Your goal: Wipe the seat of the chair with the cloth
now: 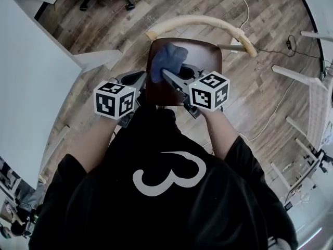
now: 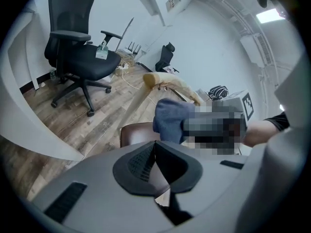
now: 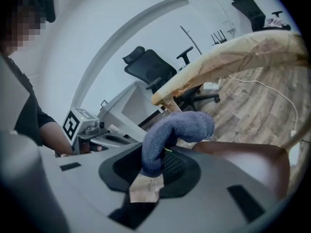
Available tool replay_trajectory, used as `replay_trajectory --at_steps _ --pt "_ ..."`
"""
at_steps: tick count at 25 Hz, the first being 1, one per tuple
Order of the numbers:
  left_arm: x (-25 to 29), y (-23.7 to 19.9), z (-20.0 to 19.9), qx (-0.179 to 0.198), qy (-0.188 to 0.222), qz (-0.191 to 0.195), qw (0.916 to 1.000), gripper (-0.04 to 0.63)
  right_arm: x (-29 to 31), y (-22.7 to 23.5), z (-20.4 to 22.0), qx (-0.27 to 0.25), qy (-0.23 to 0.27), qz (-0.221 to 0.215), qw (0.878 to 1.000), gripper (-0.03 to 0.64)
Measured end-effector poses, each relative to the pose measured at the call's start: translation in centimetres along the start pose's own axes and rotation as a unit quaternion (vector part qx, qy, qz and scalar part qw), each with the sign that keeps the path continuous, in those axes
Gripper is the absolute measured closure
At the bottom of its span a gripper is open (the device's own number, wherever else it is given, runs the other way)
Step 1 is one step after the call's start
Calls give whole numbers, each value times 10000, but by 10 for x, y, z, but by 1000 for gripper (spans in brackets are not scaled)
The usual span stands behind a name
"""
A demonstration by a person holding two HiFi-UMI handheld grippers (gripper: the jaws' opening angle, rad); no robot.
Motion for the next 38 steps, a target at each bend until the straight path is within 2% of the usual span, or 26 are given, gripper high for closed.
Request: replay_trajectory --at_steps 6,17,23,28,38 --pt "4 -34 14 -161 -254 17 9995 581 62 35 9 -254 -482 363 9979 529" --pt "18 -44 30 -129 -531 203 9983 581 119 79 25 -803 -1313 989 9831 529" --pt "27 -49 46 -494 -471 87 9976 581 125 115 35 -895 -1698 1469 9704 529" --pt "35 -51 46 -635 -416 -100 9971 581 120 139 35 -495 -1605 1814 9690 529" --pt "48 -46 47 -1056 -341 -349 9932 580 105 167 41 -510 -1534 2220 9616 529"
Point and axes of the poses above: the fingertips, and each gripper's own axes: x forward along the fingers, y to its right, z out of its underside, the point moved 3 cm from there along -x, backward along the fingers, and after that the axes turned 13 degrees about x, right-handed, at the moved point
